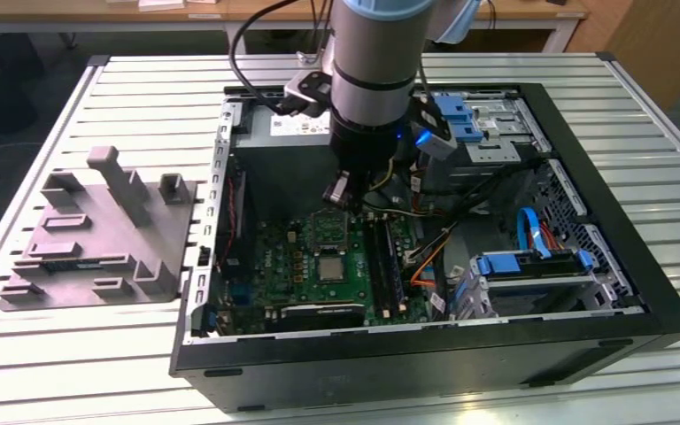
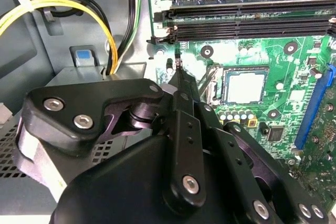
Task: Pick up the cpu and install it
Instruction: 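Close the cpu cover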
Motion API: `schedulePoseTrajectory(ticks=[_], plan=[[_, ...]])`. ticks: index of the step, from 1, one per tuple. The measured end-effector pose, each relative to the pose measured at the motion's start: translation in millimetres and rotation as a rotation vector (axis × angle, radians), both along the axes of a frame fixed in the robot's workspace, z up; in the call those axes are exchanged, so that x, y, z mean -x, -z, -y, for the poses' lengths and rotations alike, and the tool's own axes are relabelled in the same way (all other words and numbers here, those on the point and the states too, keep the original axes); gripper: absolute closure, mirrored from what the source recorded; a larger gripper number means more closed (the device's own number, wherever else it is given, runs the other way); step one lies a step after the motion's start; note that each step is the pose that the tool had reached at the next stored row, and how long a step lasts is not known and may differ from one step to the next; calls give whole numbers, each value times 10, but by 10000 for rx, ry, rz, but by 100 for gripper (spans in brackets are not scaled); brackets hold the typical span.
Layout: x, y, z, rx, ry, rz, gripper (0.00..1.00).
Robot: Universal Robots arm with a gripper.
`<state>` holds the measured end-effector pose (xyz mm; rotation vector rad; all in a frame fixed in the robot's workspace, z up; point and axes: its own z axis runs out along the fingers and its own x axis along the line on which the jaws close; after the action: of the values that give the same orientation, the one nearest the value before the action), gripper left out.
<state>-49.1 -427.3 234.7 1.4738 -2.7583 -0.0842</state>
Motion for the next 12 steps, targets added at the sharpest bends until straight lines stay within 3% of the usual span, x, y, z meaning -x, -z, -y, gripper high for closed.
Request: schedulePoseTrajectory(ticks=[12], plan=[[0,-44,-1,-138,-136,2,89]])
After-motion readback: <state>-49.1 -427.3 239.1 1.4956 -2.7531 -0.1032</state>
